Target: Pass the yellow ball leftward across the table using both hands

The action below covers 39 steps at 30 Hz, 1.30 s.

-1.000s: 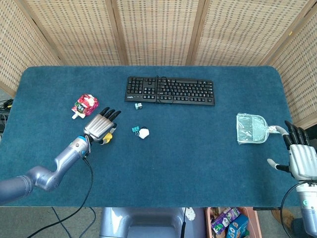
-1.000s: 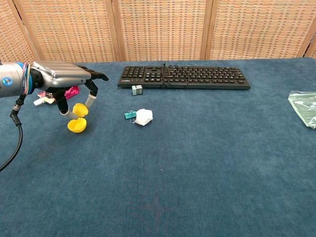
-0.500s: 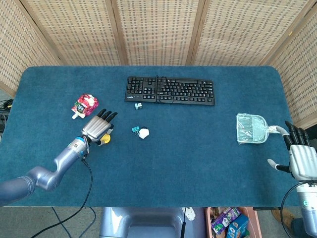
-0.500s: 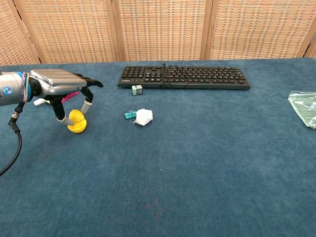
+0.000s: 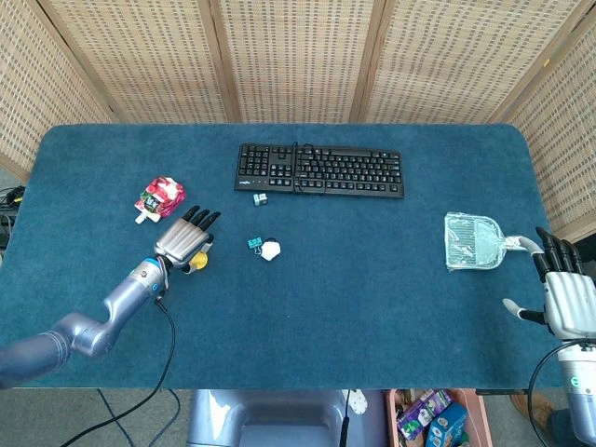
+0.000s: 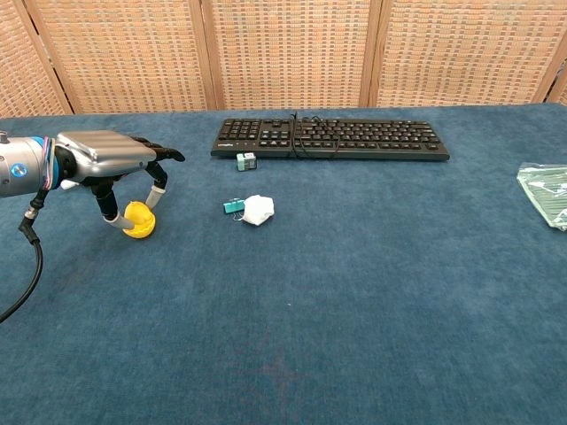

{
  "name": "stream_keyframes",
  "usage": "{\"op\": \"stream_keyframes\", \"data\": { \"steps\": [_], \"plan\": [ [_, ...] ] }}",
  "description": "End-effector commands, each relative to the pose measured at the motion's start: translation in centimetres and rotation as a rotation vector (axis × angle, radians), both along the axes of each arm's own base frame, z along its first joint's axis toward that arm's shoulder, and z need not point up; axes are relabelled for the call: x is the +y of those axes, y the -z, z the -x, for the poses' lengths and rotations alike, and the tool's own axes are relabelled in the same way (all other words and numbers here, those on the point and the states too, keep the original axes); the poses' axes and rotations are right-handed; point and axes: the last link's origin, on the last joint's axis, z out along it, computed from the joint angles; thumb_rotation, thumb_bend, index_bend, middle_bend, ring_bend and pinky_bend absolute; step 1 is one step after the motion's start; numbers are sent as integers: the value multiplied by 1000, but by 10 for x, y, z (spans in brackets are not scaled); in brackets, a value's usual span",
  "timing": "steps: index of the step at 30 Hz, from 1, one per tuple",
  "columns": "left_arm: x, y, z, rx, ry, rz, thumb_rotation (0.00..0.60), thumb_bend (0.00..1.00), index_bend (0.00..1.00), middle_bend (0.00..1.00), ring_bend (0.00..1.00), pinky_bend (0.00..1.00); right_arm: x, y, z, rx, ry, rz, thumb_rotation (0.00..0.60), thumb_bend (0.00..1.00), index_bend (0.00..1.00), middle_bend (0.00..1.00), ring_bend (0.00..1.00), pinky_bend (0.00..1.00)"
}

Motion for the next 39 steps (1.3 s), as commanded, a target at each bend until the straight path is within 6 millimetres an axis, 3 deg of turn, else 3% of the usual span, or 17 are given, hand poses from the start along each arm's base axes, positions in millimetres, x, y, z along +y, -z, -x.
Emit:
{"op": "stream_keyframes", "data": {
  "steps": [1,6,13,18,21,23,26,30,34,36,37,38,39],
  "plan": [
    [0,-1,2,3,-6,-2,600,293,580,0,0,0,0,0,0,-1,1,0,600,0,0,0,0,0],
    [0,-1,4,10,-11,-4,600,293,548,0,0,0,0,1,0,-1,2,-3,600,0,0,0,0,0],
    [0,-1,4,6,-14,5,600,294,290,0,0,0,0,1,0,-1,2,-3,600,0,0,0,0,0],
    [-1,-6,3,-6,-12,7,600,280,245,0,0,0,0,1,-1,-3,0,-4,600,0,0,0,0,0],
    [-1,-12,2,-26,-12,-3,600,194,106,0,0,0,0,1,-1,-4,-1,-6,600,0,0,0,0,0],
    [-2,-20,0,-57,-11,-21,600,78,9,0,0,0,0,1,-1,-6,-2,-7,600,0,0,0,0,0],
    [-5,-37,-4,-131,-15,-65,600,0,0,0,0,0,1,1,-2,-7,-4,-7,600,0,0,0,0,0],
    [-23,-82,6,-246,-39,-178,600,0,0,0,0,0,1,0,-1,-12,-3,-8,600,0,0,0,0,0],
    [-56,-127,35,-317,-116,-337,600,0,0,0,0,0,2,0,-1,-12,-3,-8,600,0,0,0,0,0],
    [-81,-148,56,-331,-176,-450,600,0,0,0,0,0,2,0,0,-7,-3,-7,600,0,0,0,0,0],
    [-92,-153,64,-327,-200,-498,600,0,0,0,0,0,1,0,0,-2,-3,-7,600,0,0,0,0,0],
    [-118,-156,84,-286,-247,-559,600,0,0,0,0,0,0,1,1,16,-3,-5,600,0,0,0,0,0],
    [-130,-156,87,-291,-263,-584,600,0,0,0,0,0,0,1,1,21,-3,-2,600,0,0,0,0,0]
  ]
}}
